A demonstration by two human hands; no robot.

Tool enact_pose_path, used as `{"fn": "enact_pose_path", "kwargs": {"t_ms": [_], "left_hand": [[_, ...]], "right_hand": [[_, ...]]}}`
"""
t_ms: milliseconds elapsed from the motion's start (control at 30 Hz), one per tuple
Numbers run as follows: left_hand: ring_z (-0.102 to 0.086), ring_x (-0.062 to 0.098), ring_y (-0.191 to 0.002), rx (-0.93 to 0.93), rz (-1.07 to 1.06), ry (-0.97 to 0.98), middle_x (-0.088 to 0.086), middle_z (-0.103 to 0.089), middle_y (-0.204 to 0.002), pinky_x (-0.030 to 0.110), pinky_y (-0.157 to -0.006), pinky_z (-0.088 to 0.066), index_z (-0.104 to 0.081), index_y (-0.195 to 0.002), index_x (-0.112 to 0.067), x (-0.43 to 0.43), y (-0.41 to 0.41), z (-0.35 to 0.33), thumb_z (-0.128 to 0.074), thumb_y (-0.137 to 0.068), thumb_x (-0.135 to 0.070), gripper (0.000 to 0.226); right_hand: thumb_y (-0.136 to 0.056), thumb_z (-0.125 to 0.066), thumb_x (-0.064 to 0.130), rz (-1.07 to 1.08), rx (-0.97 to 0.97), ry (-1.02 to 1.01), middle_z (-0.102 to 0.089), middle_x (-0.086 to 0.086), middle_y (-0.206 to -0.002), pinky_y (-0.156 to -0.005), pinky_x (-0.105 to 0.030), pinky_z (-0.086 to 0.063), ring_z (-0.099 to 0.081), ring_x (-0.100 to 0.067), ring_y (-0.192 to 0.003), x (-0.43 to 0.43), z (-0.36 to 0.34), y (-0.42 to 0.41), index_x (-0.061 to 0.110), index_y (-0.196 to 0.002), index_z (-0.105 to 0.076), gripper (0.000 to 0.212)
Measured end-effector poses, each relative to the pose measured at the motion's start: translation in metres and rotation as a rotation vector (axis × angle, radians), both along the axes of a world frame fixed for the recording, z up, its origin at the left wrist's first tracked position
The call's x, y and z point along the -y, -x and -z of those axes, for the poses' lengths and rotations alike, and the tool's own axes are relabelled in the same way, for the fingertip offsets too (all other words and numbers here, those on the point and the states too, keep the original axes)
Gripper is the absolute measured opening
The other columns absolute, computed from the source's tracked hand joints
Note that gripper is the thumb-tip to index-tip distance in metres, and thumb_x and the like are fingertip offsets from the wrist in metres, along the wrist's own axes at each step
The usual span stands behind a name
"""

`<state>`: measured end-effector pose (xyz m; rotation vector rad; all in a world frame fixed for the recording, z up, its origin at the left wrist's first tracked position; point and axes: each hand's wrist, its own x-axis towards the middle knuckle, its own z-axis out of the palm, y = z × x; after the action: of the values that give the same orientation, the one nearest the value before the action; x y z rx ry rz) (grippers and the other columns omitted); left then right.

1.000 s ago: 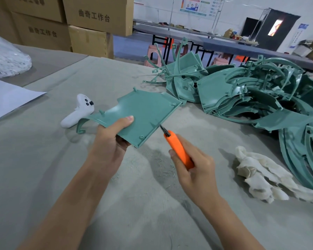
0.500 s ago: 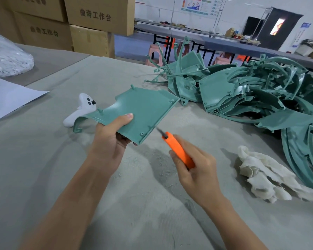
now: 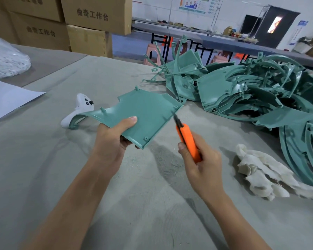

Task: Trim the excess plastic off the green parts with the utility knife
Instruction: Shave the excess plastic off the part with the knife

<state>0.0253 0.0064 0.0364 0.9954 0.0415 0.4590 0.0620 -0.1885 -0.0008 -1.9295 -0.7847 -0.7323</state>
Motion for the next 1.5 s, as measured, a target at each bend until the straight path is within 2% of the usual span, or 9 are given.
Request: {"fn": "enact_pose_path", "kwargs": {"t_ms": [67, 300, 500, 767, 933, 1033, 1133, 1300, 1500], "left_hand": [[-0.067, 0.020, -0.085, -0.001, 0.002, -0.007, 0.006, -0.069, -0.100, 0.031, -0.062, -0.053, -0.063, -0.107, -0.010, 0.001, 0.000, 0.001, -0.063, -0.075, -0.011, 0.032], [-0.068, 0.018, -0.086, -0.008, -0.030, 0.017, 0.001, -0.071, -0.095, 0.032, -0.064, -0.056, -0.062, -0.106, -0.013, -0.001, 0.000, 0.001, -0.062, -0.076, -0.012, 0.031], [-0.067, 0.018, -0.081, 0.009, 0.003, 0.018, 0.003, -0.069, -0.095, 0.030, -0.061, -0.054, -0.062, -0.107, -0.011, 0.002, 0.001, 0.001, -0.062, -0.077, -0.012, 0.030], [-0.065, 0.020, -0.078, 0.002, -0.030, 0.027, 0.006, -0.069, -0.092, 0.028, -0.054, -0.051, -0.061, -0.105, -0.009, 0.003, 0.001, 0.000, -0.061, -0.077, -0.013, 0.028], [-0.064, 0.017, -0.072, 0.015, 0.000, 0.021, 0.003, -0.068, -0.087, 0.025, -0.047, -0.048, -0.062, -0.100, -0.013, 0.007, 0.000, 0.001, -0.060, -0.078, -0.012, 0.022], [-0.067, 0.016, -0.075, 0.024, -0.020, 0.043, 0.000, -0.070, -0.087, 0.027, -0.052, -0.052, -0.063, -0.099, -0.014, 0.006, 0.000, 0.001, -0.061, -0.077, -0.012, 0.022], [-0.067, 0.017, -0.074, 0.023, -0.025, 0.039, 0.002, -0.070, -0.087, 0.027, -0.051, -0.052, -0.063, -0.101, -0.012, 0.005, 0.000, 0.000, -0.061, -0.078, -0.013, 0.023], [-0.064, 0.018, -0.073, 0.042, -0.024, 0.032, 0.002, -0.068, -0.086, 0.025, -0.047, -0.048, -0.062, -0.098, -0.013, 0.006, 0.002, -0.001, -0.060, -0.081, -0.010, 0.017], [-0.064, 0.016, -0.068, 0.067, -0.078, 0.063, -0.001, -0.068, -0.080, 0.025, -0.046, -0.048, -0.060, -0.097, -0.012, 0.004, 0.001, -0.005, -0.060, -0.080, -0.009, 0.017]], "right_hand": [[-0.092, -0.062, 0.017, 0.015, -0.013, 0.000, -0.048, 0.023, -0.070, -0.055, -0.004, -0.030, -0.046, 0.006, -0.054, 0.000, 0.001, -0.002, 0.005, -0.119, -0.065, 0.030], [-0.087, -0.067, 0.004, -0.112, 0.004, 0.095, -0.052, 0.034, -0.094, -0.070, -0.001, -0.034, -0.050, 0.016, -0.075, -0.001, 0.010, 0.003, 0.007, -0.124, -0.064, 0.038], [-0.092, -0.064, 0.015, -0.042, -0.011, -0.020, -0.053, 0.023, -0.076, -0.058, -0.004, -0.032, -0.048, 0.007, -0.057, -0.001, 0.006, -0.003, 0.003, -0.122, -0.064, 0.033], [-0.089, -0.067, 0.006, -0.152, -0.025, 0.058, -0.054, 0.030, -0.086, -0.063, -0.003, -0.034, -0.049, 0.008, -0.064, -0.005, 0.008, 0.002, 0.011, -0.126, -0.063, 0.037], [-0.090, -0.065, 0.010, -0.085, -0.020, -0.040, -0.061, 0.009, -0.073, -0.056, -0.007, -0.035, -0.050, -0.004, -0.056, -0.006, 0.005, -0.002, 0.012, -0.127, -0.060, 0.038], [-0.086, -0.068, 0.000, -0.158, 0.023, 0.037, -0.055, 0.022, -0.085, -0.064, -0.004, -0.034, -0.049, 0.009, -0.065, -0.006, 0.009, 0.004, 0.008, -0.127, -0.062, 0.042], [-0.083, -0.069, -0.005, -0.181, 0.044, 0.071, -0.056, 0.018, -0.088, -0.069, -0.004, -0.034, -0.049, 0.012, -0.070, -0.006, 0.010, 0.005, 0.009, -0.127, -0.062, 0.047], [-0.087, -0.067, 0.004, -0.067, 0.039, -0.027, -0.053, 0.027, -0.083, -0.062, -0.001, -0.033, -0.048, 0.010, -0.061, -0.006, 0.005, -0.002, 0.006, -0.125, -0.062, 0.039], [-0.083, -0.069, -0.004, -0.210, 0.065, 0.077, -0.068, 0.000, -0.085, -0.066, -0.008, -0.039, -0.053, 0.000, -0.068, -0.011, 0.007, 0.009, 0.011, -0.127, -0.062, 0.047]]}}
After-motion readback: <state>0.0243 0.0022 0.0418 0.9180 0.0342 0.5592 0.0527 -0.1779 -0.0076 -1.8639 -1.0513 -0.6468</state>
